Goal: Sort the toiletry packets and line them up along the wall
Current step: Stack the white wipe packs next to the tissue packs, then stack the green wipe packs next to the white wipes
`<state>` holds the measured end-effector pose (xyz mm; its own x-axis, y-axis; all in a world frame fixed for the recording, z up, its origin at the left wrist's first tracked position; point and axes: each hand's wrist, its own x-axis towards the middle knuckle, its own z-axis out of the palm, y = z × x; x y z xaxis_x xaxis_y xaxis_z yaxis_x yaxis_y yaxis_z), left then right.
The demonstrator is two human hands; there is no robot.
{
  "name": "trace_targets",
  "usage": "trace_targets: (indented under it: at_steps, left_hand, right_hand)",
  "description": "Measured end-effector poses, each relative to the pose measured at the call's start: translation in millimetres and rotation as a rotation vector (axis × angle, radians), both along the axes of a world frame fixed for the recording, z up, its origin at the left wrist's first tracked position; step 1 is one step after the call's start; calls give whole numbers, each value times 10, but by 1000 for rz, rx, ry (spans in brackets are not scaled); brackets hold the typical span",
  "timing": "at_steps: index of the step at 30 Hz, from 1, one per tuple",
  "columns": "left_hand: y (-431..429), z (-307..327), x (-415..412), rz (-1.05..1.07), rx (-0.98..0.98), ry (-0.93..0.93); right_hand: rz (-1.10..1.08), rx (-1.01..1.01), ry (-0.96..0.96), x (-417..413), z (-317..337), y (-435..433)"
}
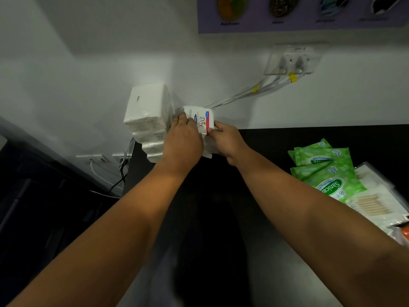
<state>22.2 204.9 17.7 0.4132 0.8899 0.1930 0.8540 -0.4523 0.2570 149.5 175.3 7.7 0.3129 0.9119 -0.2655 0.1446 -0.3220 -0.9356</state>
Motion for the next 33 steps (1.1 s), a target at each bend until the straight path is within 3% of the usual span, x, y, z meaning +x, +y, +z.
trace_targets:
  at_steps: [13, 23, 29, 33]
  left_hand:
    - [-134, 9, -102, -70, 57, -177]
    - [-826, 188, 369, -139, 65, -595]
    - [-1390, -70, 939, -172, 13, -589]
    - [-1739, -294, 1345, -208, -219, -461]
  right_hand:
    - [-59, -15, 21, 5, 40, -155]
    - [-108, 36, -71, 358, 158, -844]
    - [-221, 92, -270, 937, 30, -1574]
    - [-306, 17, -301, 1377, -65, -2180]
